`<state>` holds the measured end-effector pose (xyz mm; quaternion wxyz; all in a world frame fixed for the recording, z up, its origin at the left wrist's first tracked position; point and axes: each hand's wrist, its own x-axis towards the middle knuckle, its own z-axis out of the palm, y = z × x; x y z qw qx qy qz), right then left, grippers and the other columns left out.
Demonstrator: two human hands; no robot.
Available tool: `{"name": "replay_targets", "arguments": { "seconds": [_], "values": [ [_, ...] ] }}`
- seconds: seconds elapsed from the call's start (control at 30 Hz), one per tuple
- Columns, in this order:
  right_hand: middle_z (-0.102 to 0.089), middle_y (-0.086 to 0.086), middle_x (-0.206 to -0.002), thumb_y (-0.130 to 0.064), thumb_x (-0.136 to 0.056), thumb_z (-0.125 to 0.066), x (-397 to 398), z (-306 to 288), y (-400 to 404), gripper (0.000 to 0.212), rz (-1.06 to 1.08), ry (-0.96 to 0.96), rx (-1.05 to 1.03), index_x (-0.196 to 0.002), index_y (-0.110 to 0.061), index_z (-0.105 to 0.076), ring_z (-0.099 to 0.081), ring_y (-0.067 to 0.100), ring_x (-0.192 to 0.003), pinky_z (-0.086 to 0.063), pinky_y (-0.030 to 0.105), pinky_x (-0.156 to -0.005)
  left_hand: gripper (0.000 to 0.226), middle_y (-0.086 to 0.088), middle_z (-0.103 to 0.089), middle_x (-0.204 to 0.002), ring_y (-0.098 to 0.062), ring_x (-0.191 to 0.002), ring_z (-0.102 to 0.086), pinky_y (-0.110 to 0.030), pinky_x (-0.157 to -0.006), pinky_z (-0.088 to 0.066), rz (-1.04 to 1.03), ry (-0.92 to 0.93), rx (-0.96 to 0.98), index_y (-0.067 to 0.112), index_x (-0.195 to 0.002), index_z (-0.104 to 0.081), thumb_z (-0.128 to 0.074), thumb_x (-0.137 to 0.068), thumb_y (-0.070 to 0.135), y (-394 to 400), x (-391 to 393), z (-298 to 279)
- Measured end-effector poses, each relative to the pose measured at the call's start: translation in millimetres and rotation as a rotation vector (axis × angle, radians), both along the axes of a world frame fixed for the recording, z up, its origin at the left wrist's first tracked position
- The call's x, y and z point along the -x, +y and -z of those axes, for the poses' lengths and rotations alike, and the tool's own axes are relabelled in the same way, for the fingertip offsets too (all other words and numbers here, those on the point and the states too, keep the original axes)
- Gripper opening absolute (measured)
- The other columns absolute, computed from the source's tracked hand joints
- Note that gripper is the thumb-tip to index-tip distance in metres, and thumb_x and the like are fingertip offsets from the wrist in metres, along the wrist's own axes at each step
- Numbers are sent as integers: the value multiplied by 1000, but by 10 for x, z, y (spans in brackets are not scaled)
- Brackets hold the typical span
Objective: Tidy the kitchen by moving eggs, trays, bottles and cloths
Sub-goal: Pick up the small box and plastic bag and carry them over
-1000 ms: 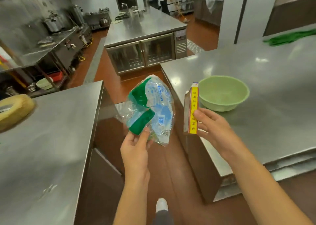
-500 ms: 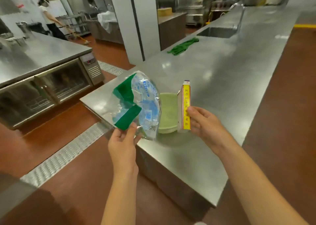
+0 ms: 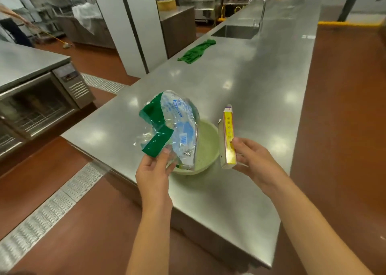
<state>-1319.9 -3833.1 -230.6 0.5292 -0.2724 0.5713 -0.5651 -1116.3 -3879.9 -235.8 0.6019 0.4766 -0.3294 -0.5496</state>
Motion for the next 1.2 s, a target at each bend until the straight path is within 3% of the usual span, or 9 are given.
{"name": "replay_targets", "arguments": {
  "seconds": [0.17,0.3,0.43,0.6,0.77,0.97,1.1,1.2],
  "values": [
    [-75,5,-111,-38,-95,-58,-132,219,-281,37,-89,-95,-52,-123,-14,-64,-73,14,-89,-57,29,-84,21,6,-77,-97,-12,-92,-73,-31,-82,-56,-112,-42,10,26,-110,-71,-67,-94,12,-80,-192,89],
    [-76,6,-104,-38,-94,-60,-200,353,-388,38,-71,-113,-93,-122,-12,-64,-73,14,-84,-57,26,-73,23,2,-76,-99,-16,-95,-72,-28,-76,-57,-103,-46,-52,22,-113,-72,-70,-92,13,-227,-250,238],
    [-73,11,-114,-35,-95,-61,-122,339,-631,38,8,-35,-87,-124,-10,-63,-73,14,-88,-56,22,-69,19,0,-75,-95,-14,-86,-71,-25,-72,-57,-73,-32,-76,22,-106,-72,-71,-91,12,-759,-212,290],
    [-71,10,-117,-34,-96,-60,-132,358,-939,33,163,19,-97,-121,-13,-65,-73,17,-91,-56,27,-77,15,5,-71,-78,-13,-78,-68,-29,-75,-60,71,-120,-59,18,-104,-72,-72,-91,12,-1485,-185,478],
    [-73,8,-111,-33,-96,-59,-419,549,-1232,33,286,16,-157,-122,-13,-65,-72,20,-93,-56,37,-89,16,7,-77,-87,-12,-84,-73,-35,-77,-58,330,-224,-124,27,-97,-72,-73,-90,13,-1895,-144,822],
    [-77,4,-99,-36,-94,-62,-711,759,-1406,38,358,53,-219,-125,-15,-61,-74,17,-88,-56,30,-77,37,2,-70,-113,-9,-97,-68,-22,-71,-51,660,-298,-301,22,-116,-58,-76,-86,10,-2084,-156,1063],
    [-76,5,-99,-40,-89,-66,-751,845,-1464,46,431,84,-243,-127,-14,-61,-73,18,-87,-57,33,-78,40,8,-66,-112,-4,-100,-63,-21,-71,-48,674,-249,-298,24,-122,-55,-72,-88,10,-2223,-224,980],
    [-74,2,-92,-39,-90,-67,-784,896,-1509,49,477,151,-291,-131,-13,-57,-72,9,-74,-58,29,-72,33,6,-68,-111,-6,-101,-64,-30,-88,-52,657,-226,-286,22,-122,-58,-68,-92,14,-2335,-265,923]
  ]
}}
